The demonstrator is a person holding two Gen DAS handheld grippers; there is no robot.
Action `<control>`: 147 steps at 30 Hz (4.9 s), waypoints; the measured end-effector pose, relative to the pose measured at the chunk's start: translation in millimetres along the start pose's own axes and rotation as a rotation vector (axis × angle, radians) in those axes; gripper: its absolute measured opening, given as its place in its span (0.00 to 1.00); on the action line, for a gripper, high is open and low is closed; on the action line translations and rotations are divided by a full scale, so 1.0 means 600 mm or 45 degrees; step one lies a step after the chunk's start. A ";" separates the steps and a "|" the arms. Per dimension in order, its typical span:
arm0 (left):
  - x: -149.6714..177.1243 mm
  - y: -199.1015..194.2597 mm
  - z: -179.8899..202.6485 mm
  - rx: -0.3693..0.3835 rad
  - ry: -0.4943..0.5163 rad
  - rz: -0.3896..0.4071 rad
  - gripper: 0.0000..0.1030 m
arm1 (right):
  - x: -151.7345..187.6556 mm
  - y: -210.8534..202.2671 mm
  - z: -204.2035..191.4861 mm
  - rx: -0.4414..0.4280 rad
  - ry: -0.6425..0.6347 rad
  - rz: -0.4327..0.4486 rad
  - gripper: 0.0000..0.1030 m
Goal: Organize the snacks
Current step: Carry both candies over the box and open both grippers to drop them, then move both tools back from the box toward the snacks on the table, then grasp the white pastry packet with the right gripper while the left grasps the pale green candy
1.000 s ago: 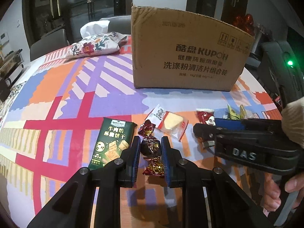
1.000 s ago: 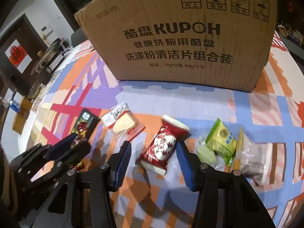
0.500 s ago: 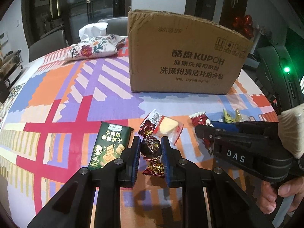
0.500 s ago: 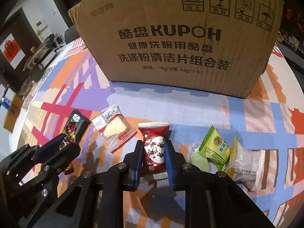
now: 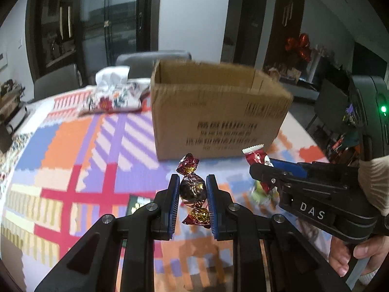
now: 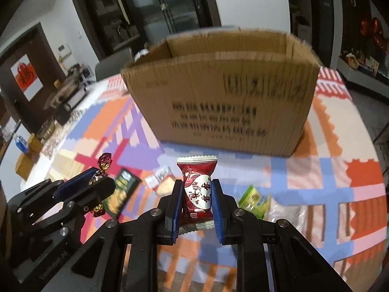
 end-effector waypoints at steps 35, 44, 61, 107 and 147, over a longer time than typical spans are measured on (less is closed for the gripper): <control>-0.272 0.086 -0.006 -0.056 0.131 0.013 0.54 | -0.258 -0.023 0.026 0.183 -0.119 0.126 0.36; -0.214 0.023 -0.027 -0.167 0.133 0.055 0.56 | -0.209 -0.043 0.020 0.183 -0.115 0.151 0.46; -0.068 -0.020 0.046 -0.154 0.202 0.062 0.56 | -0.062 -0.081 0.021 0.130 -0.219 0.115 0.55; 0.055 0.136 0.103 0.018 0.171 -0.185 0.57 | 0.079 0.073 0.155 0.117 0.092 -0.177 0.49; 0.068 0.199 0.128 0.092 0.022 -0.338 0.25 | 0.098 0.018 0.175 0.092 0.158 -0.043 0.39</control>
Point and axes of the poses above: each gripper's, at about its wrist camera, not at the fingertips, and y roughly the way its jaws point, z to its right, x to its underside, the point moved 1 cm from there along y, roughly the way its jaws point, and after that the axes turned 6 degrees about x, right-handed, at the moved point
